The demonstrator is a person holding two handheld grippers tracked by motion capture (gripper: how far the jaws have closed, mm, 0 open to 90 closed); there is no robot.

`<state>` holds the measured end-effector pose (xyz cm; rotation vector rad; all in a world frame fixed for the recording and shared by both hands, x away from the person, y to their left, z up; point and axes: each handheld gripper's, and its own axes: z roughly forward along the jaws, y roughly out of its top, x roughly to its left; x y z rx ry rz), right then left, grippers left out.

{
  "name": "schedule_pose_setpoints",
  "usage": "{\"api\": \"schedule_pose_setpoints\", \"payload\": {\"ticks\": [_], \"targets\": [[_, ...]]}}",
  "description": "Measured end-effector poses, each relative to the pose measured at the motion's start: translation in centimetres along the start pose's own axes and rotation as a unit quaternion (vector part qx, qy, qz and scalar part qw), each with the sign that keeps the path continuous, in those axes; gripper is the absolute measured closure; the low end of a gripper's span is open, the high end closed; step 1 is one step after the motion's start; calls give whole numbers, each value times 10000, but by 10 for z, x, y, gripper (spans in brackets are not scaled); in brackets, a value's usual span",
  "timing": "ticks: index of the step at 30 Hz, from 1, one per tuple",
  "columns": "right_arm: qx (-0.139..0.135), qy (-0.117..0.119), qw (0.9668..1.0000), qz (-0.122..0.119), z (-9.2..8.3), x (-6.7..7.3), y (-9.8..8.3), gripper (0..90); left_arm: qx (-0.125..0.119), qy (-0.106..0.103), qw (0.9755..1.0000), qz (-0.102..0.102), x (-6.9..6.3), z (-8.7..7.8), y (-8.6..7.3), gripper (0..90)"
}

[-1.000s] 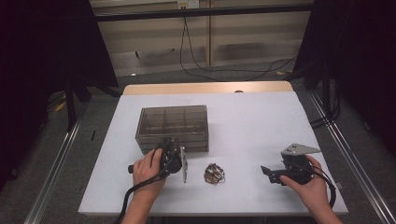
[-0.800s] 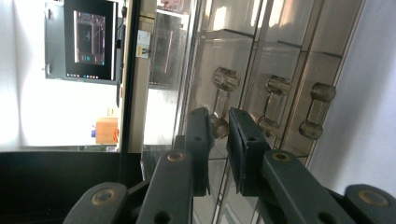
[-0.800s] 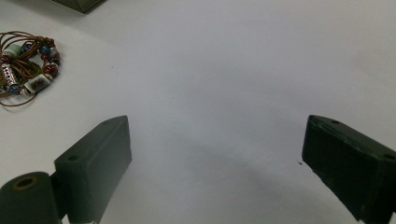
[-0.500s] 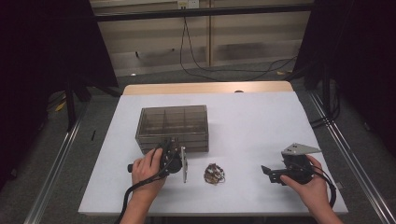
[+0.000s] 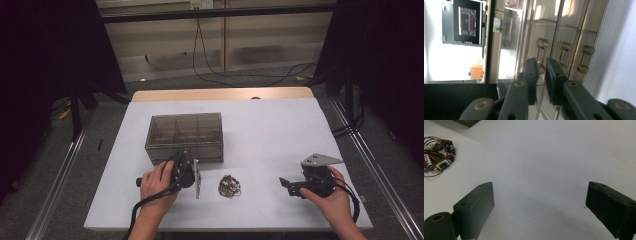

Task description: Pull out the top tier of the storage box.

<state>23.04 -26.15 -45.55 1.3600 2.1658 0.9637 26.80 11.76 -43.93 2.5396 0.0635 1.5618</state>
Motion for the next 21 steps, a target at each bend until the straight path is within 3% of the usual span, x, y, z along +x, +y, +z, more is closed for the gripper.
{"api": "schedule_pose_setpoints", "payload": {"ticks": [1, 4, 6, 7, 8, 9, 11, 15, 17, 19, 21], "targets": [[-1, 2, 10000, -11, 0, 0, 0, 78, -103, -52, 9999, -60, 1, -4, 1, 880], [16, 10, 10000, 12, 1, 1, 1, 78, -148, -32, 9999, -18, 1, -4, 2, 880], [13, 30, 10000, -42, 3, 2, 2, 78, -166, -89, 9998, -69, -1, -3, 1, 860], [13, 30, 10000, -42, 3, 2, 2, 78, -141, -52, 9999, -66, -2, -4, 2, 860], [19, 31, 10000, -48, 3, 2, 2, 78, -159, 126, 9998, -2, -2, -4, 2, 841], [4, 43, 10000, -46, 3, 3, 3, 78, -122, 49, 9999, -102, -3, -4, 1, 816], [-12, 58, 10000, -59, 4, 4, 4, 78, -136, 90, 9998, -117, -2, -4, 0, 768], [4, 75, 9999, -70, 6, 4, 4, 78, -37, 118, 9999, -102, -3, 1, -4, 756], [1, 73, 9999, -70, 6, 4, 4, 78, -61, 138, 9999, -62, -2, 2, -5, 753], [15, 70, 10000, -47, 5, 5, 4, 78, -101, 145, 9997, -190, -5, 6, -5, 731], [13, 76, 10000, -59, 5, 5, 4, 77, -130, 167, 9997, -124, -5, 7, -5, 732]]}}
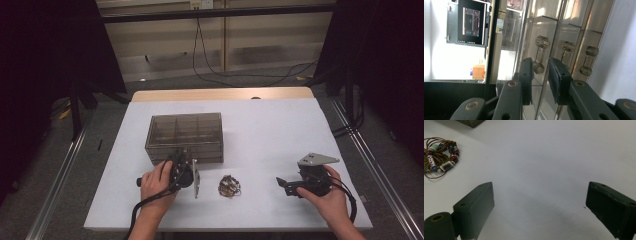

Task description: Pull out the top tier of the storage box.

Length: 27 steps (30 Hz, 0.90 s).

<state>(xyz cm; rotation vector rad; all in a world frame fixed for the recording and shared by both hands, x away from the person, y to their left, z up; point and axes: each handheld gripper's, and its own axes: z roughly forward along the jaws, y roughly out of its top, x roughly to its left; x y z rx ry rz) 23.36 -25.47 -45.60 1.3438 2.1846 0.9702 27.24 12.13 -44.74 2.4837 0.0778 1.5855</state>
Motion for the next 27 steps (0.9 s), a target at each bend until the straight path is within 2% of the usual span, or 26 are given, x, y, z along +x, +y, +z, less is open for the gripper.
{"api": "schedule_pose_setpoints", "payload": {"ticks": [1, 2, 5, 7, 9, 11, 15, 20, 22, 27], "targets": [[-4, 7, 10000, -20, 0, 0, 0, 77, 58, -32, 10000, 10, 0, 0, 0, 737], [-12, 9, 10000, -11, 0, 0, 0, 77, 42, 45, 10000, 32, 1, 1, -1, 745], [-6, 6, 10000, -18, -1, 0, -1, 77, 52, 62, 9999, 96, 1, 2, -1, 747], [6, -22, 10000, -7, -1, 0, -2, 77, 9, 21, 10000, 6, 1, 3, -2, 749], [-3, -10, 10000, 8, -2, 0, -2, 77, 33, 43, 10000, 34, 1, 3, -1, 761], [-23, -8, 10000, 7, -2, 0, -2, 77, -2, 32, 10000, -75, 0, 3, -1, 773], [-30, -27, 10000, -13, -3, 0, -2, 77, 73, 86, 9999, 47, 2, 3, 1, 788], [-11, -38, 10000, 5, -3, 0, -3, 77, 70, -12, 10000, -45, 3, 2, 2, 792], [-14, -21, 10000, 6, -3, 0, -3, 77, 100, -27, 9999, 54, 4, 1, 3, 793], [-18, -11, 10000, 4, -3, 0, -2, 77, 76, -23, 10000, 17, 3, 0, 3, 794]]}}
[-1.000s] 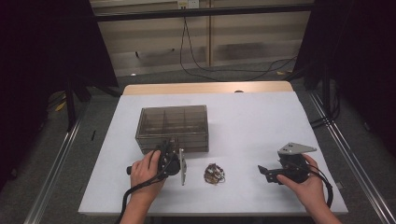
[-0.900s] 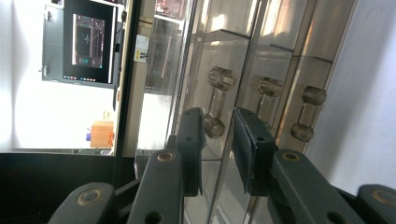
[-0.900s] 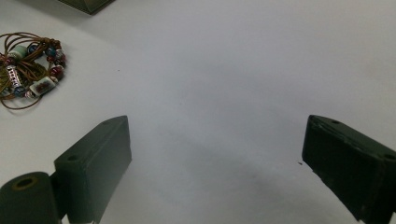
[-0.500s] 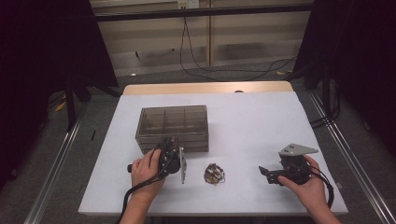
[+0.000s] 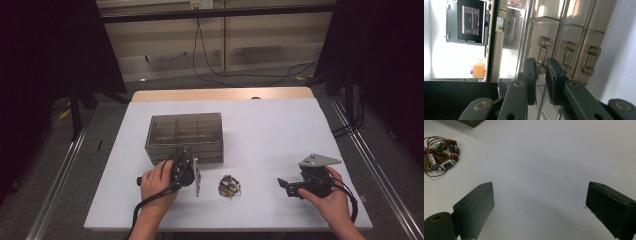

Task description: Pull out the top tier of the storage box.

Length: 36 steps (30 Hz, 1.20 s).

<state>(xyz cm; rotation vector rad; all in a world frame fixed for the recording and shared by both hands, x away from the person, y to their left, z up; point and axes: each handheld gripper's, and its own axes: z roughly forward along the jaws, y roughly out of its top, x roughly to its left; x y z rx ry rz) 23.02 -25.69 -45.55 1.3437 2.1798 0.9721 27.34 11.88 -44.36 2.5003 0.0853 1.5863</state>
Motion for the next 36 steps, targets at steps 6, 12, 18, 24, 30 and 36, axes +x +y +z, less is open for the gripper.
{"api": "schedule_pose_setpoints", "payload": {"ticks": [6, 12, 18, 24, 30, 36], "targets": [[9, 21, 10000, -17, 2, 0, 1, 77, 52, -9, 10000, 67, 0, -4, 1, 794], [-17, 52, 10000, -70, 4, 0, 3, 77, 65, 5, 9999, 99, -2, -8, 1, 794], [0, 94, 9999, -102, 8, 3, 6, 77, 50, -1, 10000, 1, -5, -13, 1, 794], [-4, 156, 9997, -173, 13, 8, 11, 77, -18, -30, 10000, -25, -5, -21, 2, 793], [-71, 220, 9995, -224, 17, 13, 15, 79, -90, -75, 9986, -521, -2, -25, -6, 708], [-156, 239, 9993, -231, 20, 17, 20, 82, -92, -302, 9897, -1397, 2, -26, -21, 637]]}}
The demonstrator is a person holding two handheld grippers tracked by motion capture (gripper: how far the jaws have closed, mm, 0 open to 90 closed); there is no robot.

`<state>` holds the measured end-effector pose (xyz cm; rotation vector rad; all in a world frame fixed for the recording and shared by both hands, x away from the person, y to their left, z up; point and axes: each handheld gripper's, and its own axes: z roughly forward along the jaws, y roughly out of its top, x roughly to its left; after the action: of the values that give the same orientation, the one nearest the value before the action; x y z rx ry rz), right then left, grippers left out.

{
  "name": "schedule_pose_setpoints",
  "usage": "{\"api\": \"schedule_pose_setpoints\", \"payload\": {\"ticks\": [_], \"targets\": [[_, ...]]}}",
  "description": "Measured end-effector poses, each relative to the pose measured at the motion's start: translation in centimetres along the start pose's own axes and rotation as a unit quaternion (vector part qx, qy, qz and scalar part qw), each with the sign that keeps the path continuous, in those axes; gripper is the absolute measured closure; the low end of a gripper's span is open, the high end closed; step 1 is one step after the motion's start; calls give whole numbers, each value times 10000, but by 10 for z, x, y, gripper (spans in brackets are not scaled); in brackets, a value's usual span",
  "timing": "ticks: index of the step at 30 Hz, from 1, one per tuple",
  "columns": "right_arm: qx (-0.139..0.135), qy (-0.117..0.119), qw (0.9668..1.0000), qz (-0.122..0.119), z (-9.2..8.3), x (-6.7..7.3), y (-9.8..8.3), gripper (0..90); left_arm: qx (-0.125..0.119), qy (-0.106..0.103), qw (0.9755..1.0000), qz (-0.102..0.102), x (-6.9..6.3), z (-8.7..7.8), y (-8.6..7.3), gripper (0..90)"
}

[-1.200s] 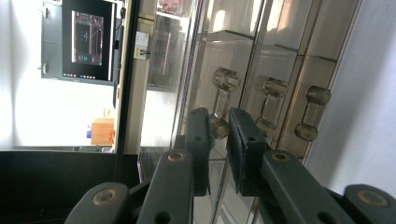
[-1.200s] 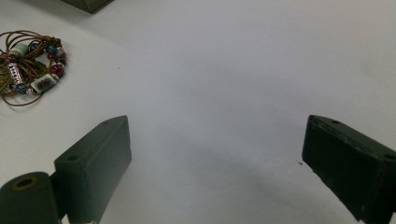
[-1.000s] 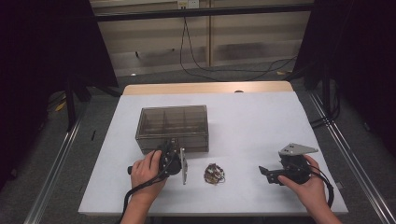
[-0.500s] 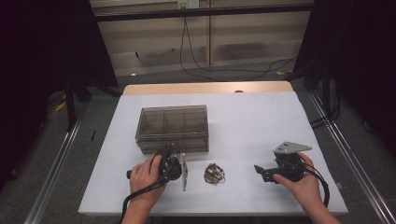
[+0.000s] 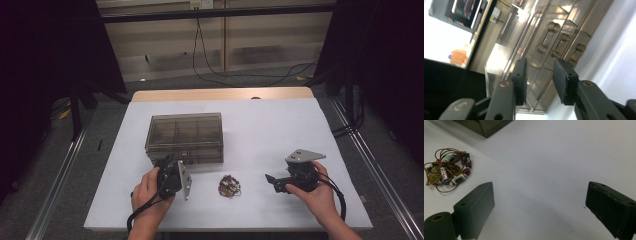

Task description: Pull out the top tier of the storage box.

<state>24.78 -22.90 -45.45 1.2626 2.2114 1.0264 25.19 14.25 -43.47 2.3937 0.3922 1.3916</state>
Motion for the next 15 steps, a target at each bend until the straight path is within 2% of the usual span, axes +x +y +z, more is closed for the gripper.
{"api": "schedule_pose_setpoints", "payload": {"ticks": [1, 2, 3, 4, 8, 10, 11, 12, 15], "targets": [[-40, 15, 10000, -27, 1, 1, 1, 83, -62, -37, 9995, -307, 4, -1, -4, 623], [-58, -4, 10000, -30, 1, 2, 2, 83, -62, -37, 9995, -307, 4, -1, -4, 623], [-85, 5, 10000, -39, 1, 3, 2, 83, -132, -158, 9968, -770, 5, -1, -8, 617], [-106, 7, 9999, -62, 1, 3, 3, 85, -132, -158, 9968, -770, 5, -1, -8, 604], [-158, 42, 9999, -23, 3, 4, 5, 87, -142, -331, 9897, -1383, 10, 1, -16, 556], [-160, 65, 9998, 69, 5, 5, 6, 89, -148, -444, 9830, -1777, 12, 2, -20, 524], [-160, 65, 9998, 69, 5, 5, 6, 89, -123, -463, 9807, -1894, 14, 2, -22, 524], [-170, 82, 9997, 122, 5, 6, 7, 90, -146, -503, 9764, -2096, 15, 2, -24, 520], [-200, 79, 9996, 160, 7, 5, 8, 96, -137, -583, 9688, -2403, 18, 1, -28, 500]]}}
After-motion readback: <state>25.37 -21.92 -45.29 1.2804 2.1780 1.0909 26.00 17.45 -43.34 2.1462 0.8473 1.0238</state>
